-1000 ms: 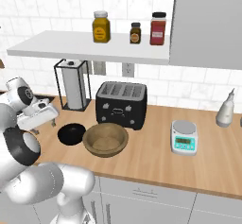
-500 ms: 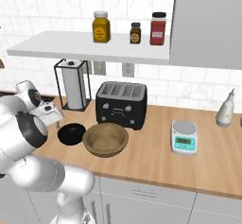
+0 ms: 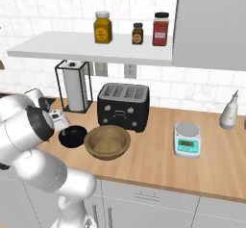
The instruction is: Pick up the bowls on the counter and stack them on top of one another in the open cabinet. Place the smaller bowl on top of the larger bowl.
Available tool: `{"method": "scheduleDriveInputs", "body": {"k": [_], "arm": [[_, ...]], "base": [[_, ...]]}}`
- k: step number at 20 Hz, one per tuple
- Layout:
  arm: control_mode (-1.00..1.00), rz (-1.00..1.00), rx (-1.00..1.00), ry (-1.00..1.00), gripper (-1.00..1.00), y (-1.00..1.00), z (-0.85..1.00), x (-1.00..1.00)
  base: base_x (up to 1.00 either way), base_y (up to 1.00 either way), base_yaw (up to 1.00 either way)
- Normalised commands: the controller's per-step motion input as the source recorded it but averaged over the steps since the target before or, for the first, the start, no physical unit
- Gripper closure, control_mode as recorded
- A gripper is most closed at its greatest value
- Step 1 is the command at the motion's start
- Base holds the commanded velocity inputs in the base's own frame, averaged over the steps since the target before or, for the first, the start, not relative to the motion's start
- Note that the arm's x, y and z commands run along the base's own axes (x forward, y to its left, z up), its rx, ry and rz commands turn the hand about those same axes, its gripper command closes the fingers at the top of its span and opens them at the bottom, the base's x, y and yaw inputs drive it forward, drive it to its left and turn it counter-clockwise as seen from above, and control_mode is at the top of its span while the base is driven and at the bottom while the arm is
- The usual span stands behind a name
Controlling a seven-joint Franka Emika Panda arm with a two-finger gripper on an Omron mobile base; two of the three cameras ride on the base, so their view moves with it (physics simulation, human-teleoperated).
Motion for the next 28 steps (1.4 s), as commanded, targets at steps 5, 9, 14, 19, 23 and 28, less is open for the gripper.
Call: {"method": "scheduleDriveInputs", "body": {"k": [5, 9, 14, 19, 23, 28], "arm": [[-1.00, 0.00, 0.00, -0.03, -1.00, -0.02, -0.21, 0.32], [-1.00, 0.00, 0.00, -0.02, -1.00, -0.03, -0.14, 0.31], [-1.00, 0.00, 0.00, -0.03, -1.00, 0.00, -0.25, 0.22], [-1.00, 0.00, 0.00, -0.02, 1.00, 0.00, -0.33, 0.08], [-1.00, 0.00, 0.00, -0.05, 1.00, -0.05, -0.18, 0.00], [-1.00, 0.00, 0.00, -0.03, 1.00, -0.01, -0.04, 0.00]], "base": [[0.00, 0.00, 0.00], [0.00, 0.00, 0.00], [0.00, 0.00, 0.00], [0.00, 0.00, 0.00], [0.00, 0.00, 0.00], [0.00, 0.00, 0.00]]}}
